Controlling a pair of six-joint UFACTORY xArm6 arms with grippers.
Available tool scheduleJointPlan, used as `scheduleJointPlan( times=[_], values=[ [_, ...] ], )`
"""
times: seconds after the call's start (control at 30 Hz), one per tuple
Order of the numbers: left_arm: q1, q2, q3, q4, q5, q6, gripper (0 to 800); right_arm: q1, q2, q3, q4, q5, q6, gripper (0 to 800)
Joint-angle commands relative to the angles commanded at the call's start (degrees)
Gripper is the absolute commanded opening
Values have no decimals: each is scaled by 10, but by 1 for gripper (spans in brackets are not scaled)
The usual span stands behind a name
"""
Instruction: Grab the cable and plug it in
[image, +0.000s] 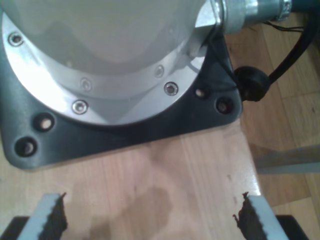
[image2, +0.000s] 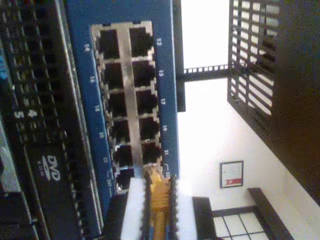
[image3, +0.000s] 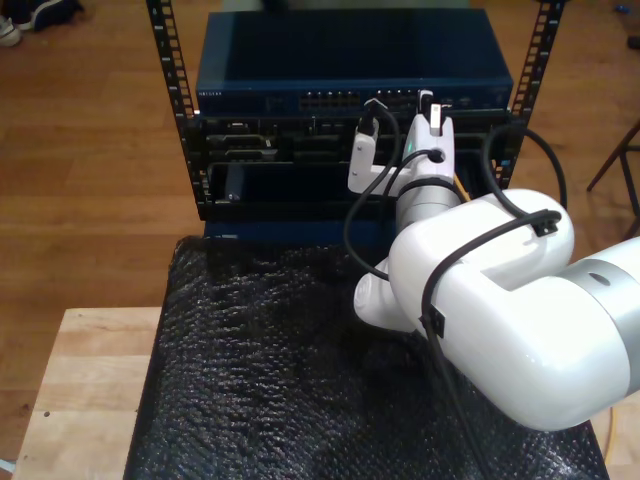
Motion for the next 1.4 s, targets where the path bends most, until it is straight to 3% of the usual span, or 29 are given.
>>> scheduleJointPlan(
  times=[1.03,1.23,1.4],
  values=[
    [0,0,0,0,0,0,799,-6,6,-15,-2,12,4,6],
    [0,0,0,0,0,0,799,-4,3,5,-1,12,6,272],
    [0,0,0,0,0,0,799,8,-25,23,1,16,7,332]
  ],
)
